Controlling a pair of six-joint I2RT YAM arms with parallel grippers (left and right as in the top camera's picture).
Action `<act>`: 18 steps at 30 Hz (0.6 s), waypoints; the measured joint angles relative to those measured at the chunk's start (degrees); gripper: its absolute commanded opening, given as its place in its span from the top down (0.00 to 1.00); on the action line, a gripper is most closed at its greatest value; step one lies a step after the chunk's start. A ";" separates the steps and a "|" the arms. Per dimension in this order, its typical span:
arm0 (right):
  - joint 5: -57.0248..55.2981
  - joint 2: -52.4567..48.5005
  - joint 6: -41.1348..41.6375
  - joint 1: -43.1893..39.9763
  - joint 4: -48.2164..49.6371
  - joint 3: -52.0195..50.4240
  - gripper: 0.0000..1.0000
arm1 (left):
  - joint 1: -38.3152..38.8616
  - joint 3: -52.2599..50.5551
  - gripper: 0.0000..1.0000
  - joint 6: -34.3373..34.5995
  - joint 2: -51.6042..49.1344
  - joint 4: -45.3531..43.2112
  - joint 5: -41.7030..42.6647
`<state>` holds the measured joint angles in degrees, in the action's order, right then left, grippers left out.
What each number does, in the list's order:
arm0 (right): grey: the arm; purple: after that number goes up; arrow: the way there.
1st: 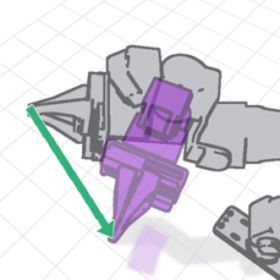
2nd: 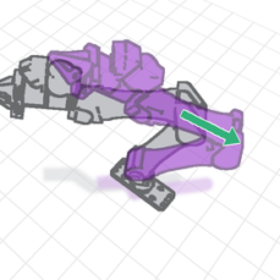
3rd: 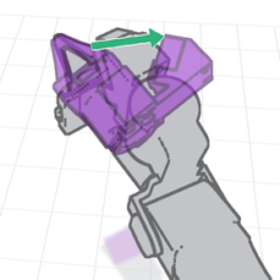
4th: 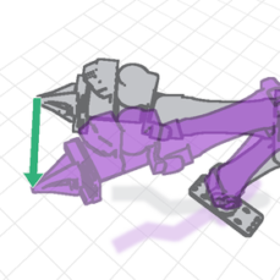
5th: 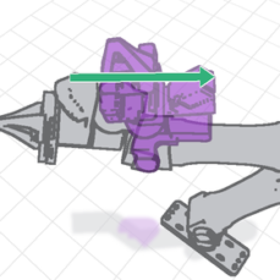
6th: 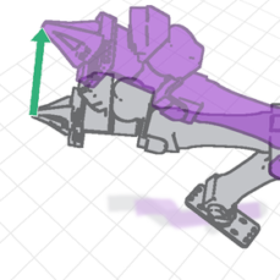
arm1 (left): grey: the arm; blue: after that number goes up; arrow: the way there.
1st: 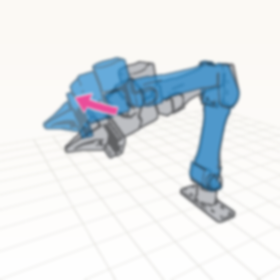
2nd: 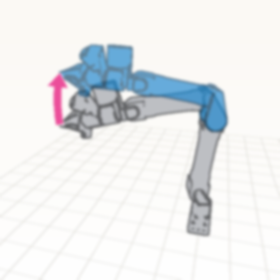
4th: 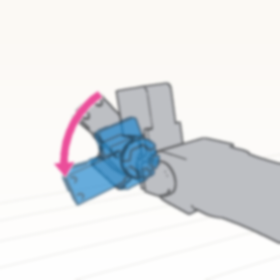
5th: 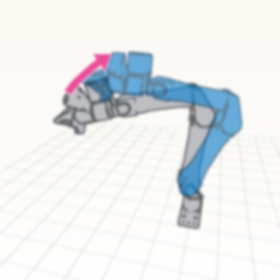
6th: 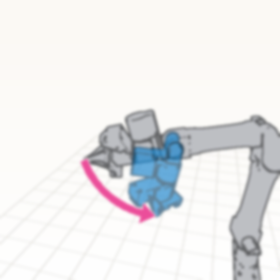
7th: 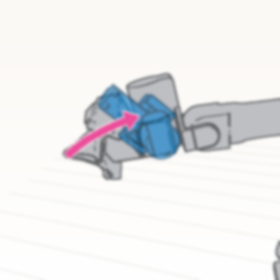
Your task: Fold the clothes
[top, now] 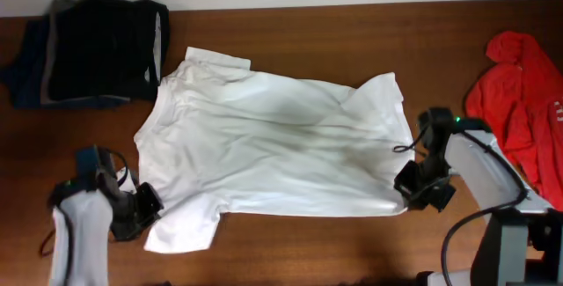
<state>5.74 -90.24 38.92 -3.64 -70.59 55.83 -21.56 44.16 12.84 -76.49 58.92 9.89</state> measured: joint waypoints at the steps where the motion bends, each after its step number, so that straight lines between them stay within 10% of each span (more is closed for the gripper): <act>1: -0.70 0.72 0.00 0.00 -1.42 2.03 0.96 | 0.35 0.68 0.99 -0.02 7.21 2.93 0.55; 10: -3.13 14.27 -10.23 0.00 -20.55 16.72 0.96 | 0.52 24.74 0.99 -0.02 20.72 20.11 1.38; 18: -4.52 13.18 -11.08 0.00 -15.02 18.05 0.96 | 0.57 27.36 1.00 -0.02 9.88 17.00 1.57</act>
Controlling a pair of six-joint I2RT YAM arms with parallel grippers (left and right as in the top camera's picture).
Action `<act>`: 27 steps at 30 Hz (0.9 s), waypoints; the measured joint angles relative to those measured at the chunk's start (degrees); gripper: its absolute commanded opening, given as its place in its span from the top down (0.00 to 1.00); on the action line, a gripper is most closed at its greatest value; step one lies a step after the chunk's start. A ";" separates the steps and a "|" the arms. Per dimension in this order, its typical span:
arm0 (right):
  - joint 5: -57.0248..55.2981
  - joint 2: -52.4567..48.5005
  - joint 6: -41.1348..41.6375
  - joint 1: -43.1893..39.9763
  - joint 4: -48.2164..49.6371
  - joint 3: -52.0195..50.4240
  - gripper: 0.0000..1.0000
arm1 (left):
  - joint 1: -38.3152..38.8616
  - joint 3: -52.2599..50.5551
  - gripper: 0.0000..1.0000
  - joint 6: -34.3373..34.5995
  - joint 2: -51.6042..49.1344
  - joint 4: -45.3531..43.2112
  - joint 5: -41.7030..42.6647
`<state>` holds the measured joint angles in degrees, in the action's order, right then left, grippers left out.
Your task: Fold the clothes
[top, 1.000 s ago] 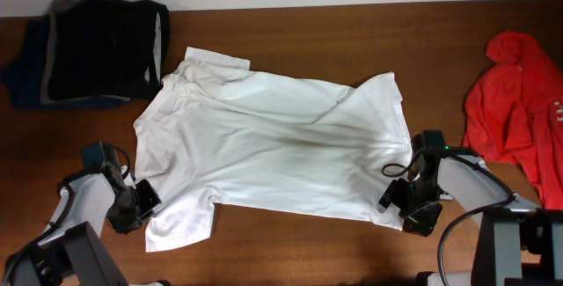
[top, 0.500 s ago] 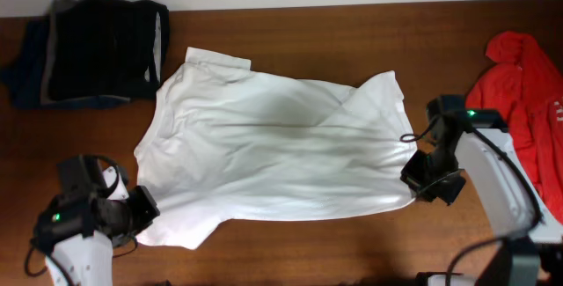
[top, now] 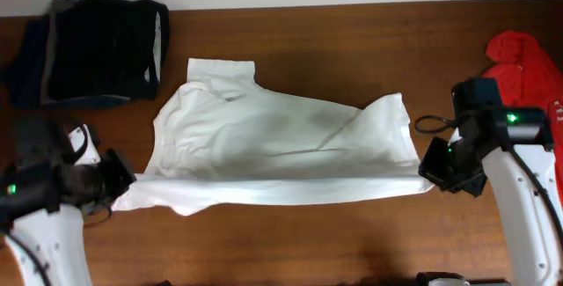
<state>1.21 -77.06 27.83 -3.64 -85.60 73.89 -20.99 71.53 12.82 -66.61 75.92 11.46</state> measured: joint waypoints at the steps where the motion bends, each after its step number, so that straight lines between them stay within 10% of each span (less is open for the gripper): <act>1: -0.11 -0.98 0.00 0.00 0.96 0.04 0.96 | -0.02 0.00 0.99 -0.02 -2.89 -1.75 0.09; 17: -1.88 -18.16 0.70 0.00 20.72 0.07 0.96 | 12.39 0.00 1.00 0.24 -29.16 -28.39 -3.45; 18: -2.95 -18.95 0.70 0.00 21.40 0.07 0.78 | 12.66 0.00 0.99 0.24 -30.75 -28.68 -5.64; 19: -3.85 -19.69 0.70 0.00 21.94 0.07 0.15 | 12.63 0.00 0.82 0.24 -32.79 -29.35 -7.96; 20: -4.46 -20.09 0.81 0.00 22.45 0.07 0.01 | 12.63 0.00 0.57 0.24 -34.03 -30.40 -9.44; 22: -5.44 -20.61 0.20 0.00 23.28 0.07 0.01 | 12.63 0.00 0.01 0.44 -35.98 -32.06 -11.43; 26: -6.05 -21.11 -4.15 0.00 15.34 5.77 0.01 | 12.63 3.48 0.04 0.63 -36.15 -27.43 -12.59; 27: -5.01 -21.11 -5.55 0.00 13.66 8.33 0.17 | 12.63 7.56 0.31 0.63 -36.04 -23.71 -12.61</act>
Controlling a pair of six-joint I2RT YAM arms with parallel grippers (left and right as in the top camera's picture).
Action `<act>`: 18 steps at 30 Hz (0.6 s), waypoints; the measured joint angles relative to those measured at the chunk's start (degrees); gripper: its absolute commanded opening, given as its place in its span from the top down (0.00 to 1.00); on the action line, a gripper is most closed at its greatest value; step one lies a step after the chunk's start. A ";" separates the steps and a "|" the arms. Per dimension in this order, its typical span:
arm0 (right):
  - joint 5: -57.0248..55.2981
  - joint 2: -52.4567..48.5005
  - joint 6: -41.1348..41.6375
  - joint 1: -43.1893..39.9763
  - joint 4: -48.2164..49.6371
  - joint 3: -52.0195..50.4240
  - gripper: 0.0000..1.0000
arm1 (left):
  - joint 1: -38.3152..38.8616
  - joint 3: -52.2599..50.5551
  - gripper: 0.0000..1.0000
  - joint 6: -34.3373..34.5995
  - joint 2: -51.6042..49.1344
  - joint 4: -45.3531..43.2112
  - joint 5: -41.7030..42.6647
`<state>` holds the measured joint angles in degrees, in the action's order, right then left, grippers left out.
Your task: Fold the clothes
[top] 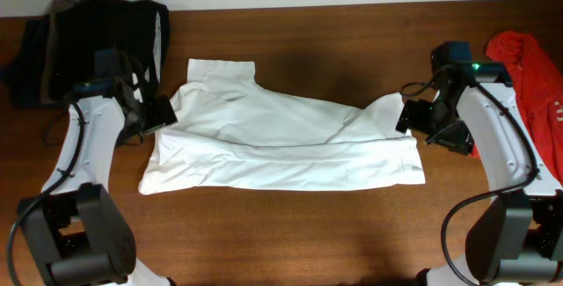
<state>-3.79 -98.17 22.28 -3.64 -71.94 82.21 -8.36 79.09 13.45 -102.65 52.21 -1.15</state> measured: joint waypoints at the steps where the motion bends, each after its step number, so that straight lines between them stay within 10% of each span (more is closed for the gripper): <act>1: 2.75 0.02 -1.66 0.00 -0.26 1.07 0.54 | 0.39 2.56 0.77 0.00 0.50 3.37 0.09; 2: 5.42 0.02 -2.51 0.00 -0.26 1.07 0.77 | 1.22 3.72 0.99 0.02 1.22 4.90 0.28; 4: 8.90 -0.04 -3.72 0.31 2.43 -1.03 0.96 | 4.76 3.67 0.99 0.00 1.75 8.46 0.90; 18: 15.30 -0.70 -4.02 4.81 27.87 -26.34 0.96 | 8.94 -8.44 0.99 -0.02 -9.27 -12.24 -0.61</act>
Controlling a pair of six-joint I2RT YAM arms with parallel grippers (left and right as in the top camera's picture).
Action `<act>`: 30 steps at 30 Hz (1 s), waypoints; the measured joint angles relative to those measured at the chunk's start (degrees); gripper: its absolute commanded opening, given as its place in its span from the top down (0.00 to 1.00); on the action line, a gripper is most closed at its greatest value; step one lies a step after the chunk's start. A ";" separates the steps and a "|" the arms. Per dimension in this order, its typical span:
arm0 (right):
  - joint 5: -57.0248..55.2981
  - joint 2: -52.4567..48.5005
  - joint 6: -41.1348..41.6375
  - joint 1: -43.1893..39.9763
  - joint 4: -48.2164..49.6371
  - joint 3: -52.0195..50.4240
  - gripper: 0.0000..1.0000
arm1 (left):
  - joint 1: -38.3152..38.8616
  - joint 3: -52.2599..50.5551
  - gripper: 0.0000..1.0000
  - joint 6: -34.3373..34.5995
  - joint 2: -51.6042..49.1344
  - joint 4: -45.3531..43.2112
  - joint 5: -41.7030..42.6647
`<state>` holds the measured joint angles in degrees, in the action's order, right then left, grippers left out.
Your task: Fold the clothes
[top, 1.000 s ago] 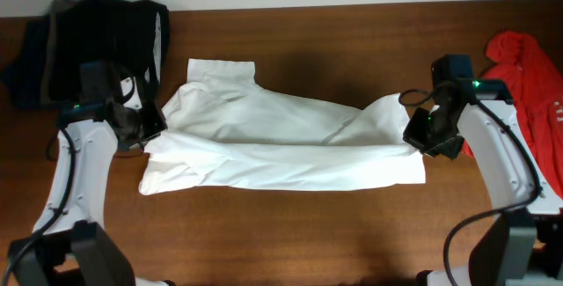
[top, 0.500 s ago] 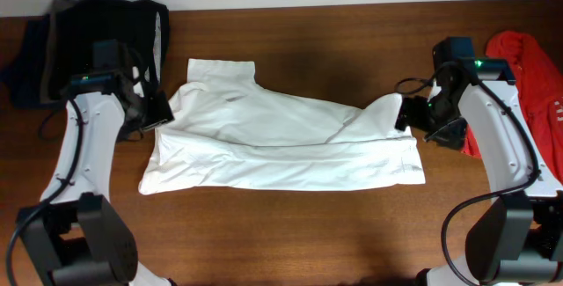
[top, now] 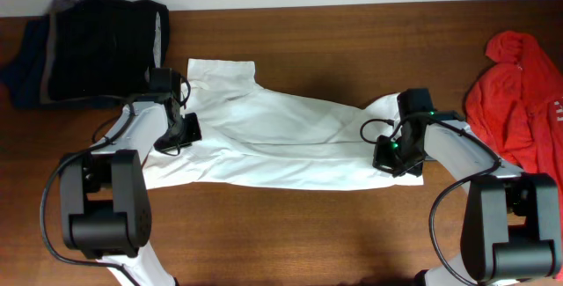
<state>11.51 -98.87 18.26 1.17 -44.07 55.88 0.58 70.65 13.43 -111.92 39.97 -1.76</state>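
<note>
A white T-shirt [top: 281, 145] lies across the middle of the table, folded lengthwise, with a faint edge line running along its middle. My left gripper [top: 180, 133] is down on the shirt's left end, near the sleeve. At the right end, close to the front corner, my right gripper [top: 392, 156] presses low on the cloth. Each sits at one end of that edge line. The wrists hide the fingers, so their hold on the cloth does not show.
A pile of dark clothes [top: 88, 48] lies at the back left corner. A red garment [top: 515, 101] is heaped at the right edge. Bare brown table [top: 290, 233] runs along the front of the shirt.
Both grippers have come inward and toward the front, from the shirt's back corners down onto its two ends. The shirt keeps its folded shape and lies flatter.
At first the shirt lay spread open with both grippers at its front corners. Then the front edge was raised between them. Later it hung over the back half, held near the back corners. Now the shirt lies folded with both grippers low on its ends.
</note>
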 measured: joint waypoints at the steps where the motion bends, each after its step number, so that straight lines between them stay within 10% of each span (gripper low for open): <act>1: 0.02 0.00 -0.02 0.00 0.26 -0.24 0.96 | 0.00 0.37 0.99 0.00 -0.17 1.05 -0.04; 17: -0.26 2.67 8.15 0.00 -13.77 -4.85 0.96 | -1.09 -1.36 0.99 8.92 -2.95 31.28 -0.24; 23: -1.07 20.00 8.79 0.00 -20.04 -5.22 0.96 | 1.18 -10.67 0.99 10.03 13.99 30.64 2.36; 30: -1.57 18.16 6.64 0.00 -0.85 -3.91 0.96 | 1.22 -10.12 0.98 10.21 25.57 13.27 2.43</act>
<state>9.93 -80.71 24.91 1.17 -44.93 51.96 1.80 60.53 23.64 -86.35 53.23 0.67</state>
